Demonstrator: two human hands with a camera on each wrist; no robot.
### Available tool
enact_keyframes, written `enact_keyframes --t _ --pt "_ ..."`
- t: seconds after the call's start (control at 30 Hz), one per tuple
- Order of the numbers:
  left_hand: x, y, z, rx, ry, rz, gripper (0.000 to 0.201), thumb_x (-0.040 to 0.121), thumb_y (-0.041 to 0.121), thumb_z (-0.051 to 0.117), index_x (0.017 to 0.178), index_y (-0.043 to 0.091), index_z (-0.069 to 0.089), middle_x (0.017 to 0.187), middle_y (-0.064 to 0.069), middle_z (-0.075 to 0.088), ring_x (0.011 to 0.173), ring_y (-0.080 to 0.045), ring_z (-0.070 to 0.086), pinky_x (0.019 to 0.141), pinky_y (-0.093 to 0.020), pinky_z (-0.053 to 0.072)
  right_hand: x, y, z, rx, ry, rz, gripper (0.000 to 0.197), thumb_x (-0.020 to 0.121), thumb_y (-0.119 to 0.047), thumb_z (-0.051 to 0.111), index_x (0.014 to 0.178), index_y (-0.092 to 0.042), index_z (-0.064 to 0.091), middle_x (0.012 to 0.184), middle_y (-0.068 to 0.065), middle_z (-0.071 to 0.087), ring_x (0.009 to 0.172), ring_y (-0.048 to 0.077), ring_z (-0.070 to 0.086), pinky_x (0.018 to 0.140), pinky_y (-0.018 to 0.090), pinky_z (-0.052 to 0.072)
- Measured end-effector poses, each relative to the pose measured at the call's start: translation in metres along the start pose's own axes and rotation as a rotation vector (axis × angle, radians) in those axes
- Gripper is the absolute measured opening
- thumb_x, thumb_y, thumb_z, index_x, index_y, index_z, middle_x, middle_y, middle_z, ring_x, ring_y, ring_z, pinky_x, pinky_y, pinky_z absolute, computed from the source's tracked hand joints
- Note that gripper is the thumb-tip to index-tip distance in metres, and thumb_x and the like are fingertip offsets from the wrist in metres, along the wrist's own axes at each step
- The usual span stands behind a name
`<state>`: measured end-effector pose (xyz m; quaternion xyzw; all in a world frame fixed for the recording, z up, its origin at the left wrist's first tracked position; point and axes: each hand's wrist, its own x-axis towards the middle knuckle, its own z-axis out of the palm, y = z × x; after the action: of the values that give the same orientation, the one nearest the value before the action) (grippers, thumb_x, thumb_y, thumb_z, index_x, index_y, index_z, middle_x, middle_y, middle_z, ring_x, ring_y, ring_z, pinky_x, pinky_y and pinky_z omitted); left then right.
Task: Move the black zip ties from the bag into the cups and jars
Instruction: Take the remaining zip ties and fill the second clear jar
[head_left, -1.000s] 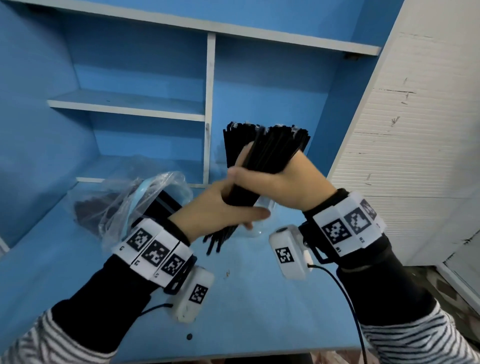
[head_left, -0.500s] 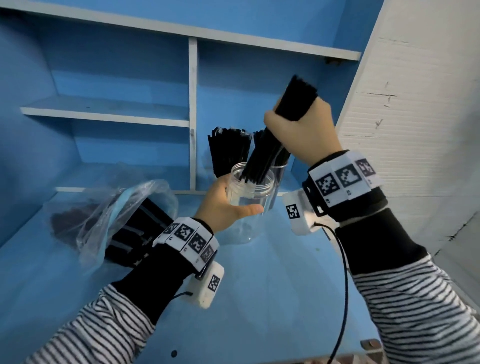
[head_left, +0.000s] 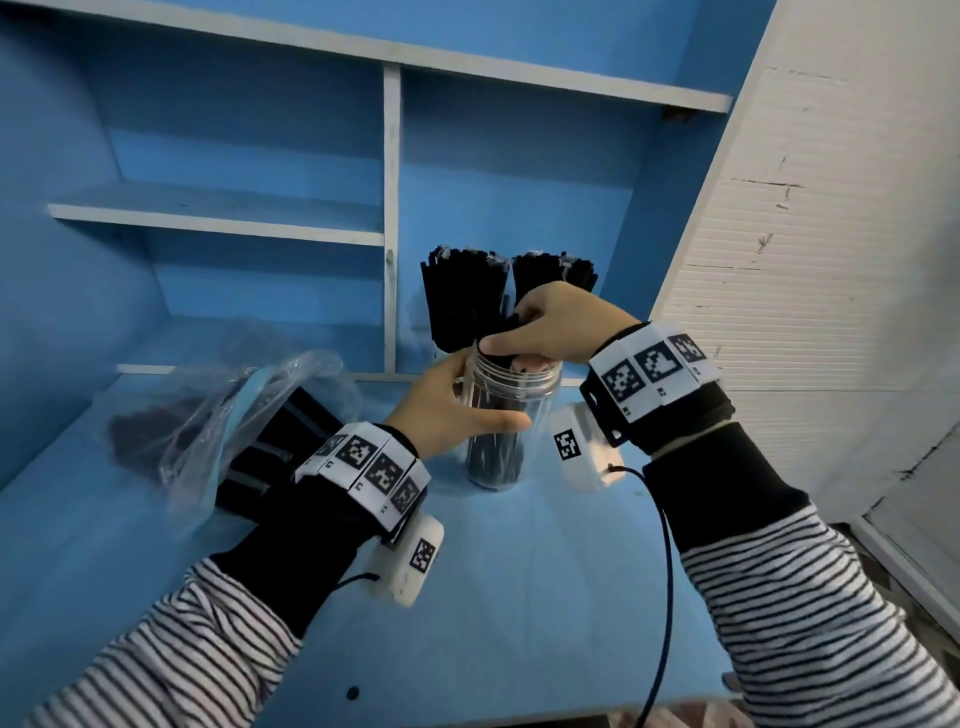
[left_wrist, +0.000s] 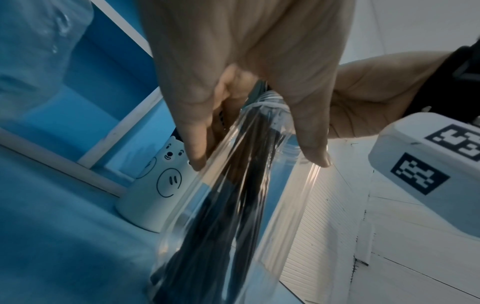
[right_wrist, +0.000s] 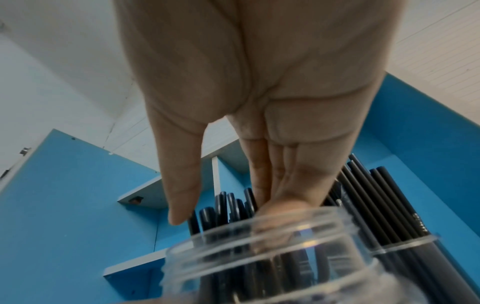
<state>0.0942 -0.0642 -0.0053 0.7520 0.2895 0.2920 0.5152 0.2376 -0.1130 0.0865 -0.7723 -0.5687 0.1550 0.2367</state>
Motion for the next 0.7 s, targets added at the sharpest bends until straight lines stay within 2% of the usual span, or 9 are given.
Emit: enact_keyframes --t 0.03,0.1,0.23,0.33,0.43,0.5,0.57,0.63,0.7 --pt "0.0 0.0 0.0 0.006 0.002 -0.001 0.059 0.063 0.027 0.089 0.104 0.044 0.05 0.1 0.029 0.058 0.092 0.014 0.051 0.071 -0.004 0.04 0.0 0.001 0.0 0.015 0.007 0.001 0.053 0.075 -0.048 0.076 0.093 0.0 0.063 0.079 0.008 0.075 0.068 0.015 0.071 0.073 0.032 0.059" --pt "0.0 0.0 0.001 0.02 0.009 -0.002 0.063 0.063 0.03 0.089 0.111 0.042 0.049 0.102 0.028 0.057 0.094 0.014 0.05 0.074 -0.007 0.039 -0.002 0.002 0.0 0.018 0.04 -0.016 0.056 0.075 -0.051 0.075 0.107 -0.007 0.062 0.084 0.004 0.074 0.076 0.016 0.072 0.08 0.035 0.059" --pt "0.001 0.0 0.003 0.038 -0.014 -0.012 0.069 0.069 0.028 0.086 0.122 0.037 0.043 0.107 0.029 0.054 0.101 0.013 0.051 0.079 -0.006 0.04 -0.01 0.001 -0.001 -0.025 0.12 -0.077 0.06 0.076 -0.056 0.071 0.121 -0.019 0.057 0.108 -0.004 0.062 0.094 0.009 0.06 0.074 0.02 0.046" --pt "0.0 -0.003 0.001 0.102 -0.036 -0.03 0.089 0.067 0.032 0.087 0.139 0.031 0.035 0.129 0.019 0.05 0.121 -0.001 0.048 0.103 -0.023 0.039 -0.017 -0.003 0.001 0.006 0.265 -0.143 0.054 0.081 -0.052 0.068 0.122 -0.02 0.057 0.108 -0.004 0.059 0.096 0.01 0.055 0.075 0.019 0.04" --pt "-0.009 -0.003 -0.01 0.242 0.032 -0.096 0.095 0.071 0.031 0.083 0.148 0.021 0.027 0.144 0.008 0.04 0.134 -0.011 0.038 0.11 -0.03 0.033 -0.023 -0.013 0.009 0.104 0.499 -0.3 0.033 0.085 -0.038 0.066 0.111 -0.019 0.061 0.102 -0.003 0.058 0.087 0.008 0.052 0.079 0.017 0.04" --pt "-0.019 -0.003 -0.024 0.286 0.125 -0.026 0.071 0.079 0.024 0.075 0.141 0.023 0.04 0.138 0.007 0.048 0.127 -0.011 0.046 0.108 -0.033 0.038 -0.028 -0.023 0.019 0.202 0.603 -0.422 0.02 0.086 -0.026 0.064 0.103 -0.015 0.063 0.095 -0.001 0.058 0.077 0.007 0.05 0.072 0.008 0.037" --pt "-0.032 -0.002 -0.044 0.28 0.222 0.086 0.046 0.085 0.01 0.066 0.124 0.031 0.054 0.128 0.009 0.057 0.119 -0.009 0.052 0.103 -0.028 0.041 -0.036 -0.031 0.035 0.278 0.623 -0.523 0.014 0.086 -0.017 0.063 0.099 -0.011 0.064 0.09 0.001 0.059 0.071 0.007 0.049 0.067 0.007 0.037" --pt "-0.044 -0.001 -0.067 0.349 0.325 0.164 0.041 0.085 0.003 0.061 0.111 0.036 0.059 0.12 0.01 0.061 0.11 -0.003 0.054 0.095 -0.018 0.041 -0.039 -0.036 0.056 0.332 0.545 -0.582 0.01 0.086 -0.012 0.062 0.096 -0.009 0.064 0.086 0.002 0.059 0.071 0.009 0.051 0.065 0.011 0.04" --pt "-0.054 -0.001 -0.091 0.472 0.397 0.188 0.042 0.083 0.005 0.062 0.106 0.04 0.062 0.116 0.01 0.063 0.105 -0.004 0.056 0.093 -0.021 0.043 -0.037 -0.038 0.082 0.364 0.417 -0.572 0.007 0.087 -0.01 0.062 0.094 -0.009 0.064 0.086 0.002 0.061 0.072 0.012 0.054 0.065 0.013 0.042"
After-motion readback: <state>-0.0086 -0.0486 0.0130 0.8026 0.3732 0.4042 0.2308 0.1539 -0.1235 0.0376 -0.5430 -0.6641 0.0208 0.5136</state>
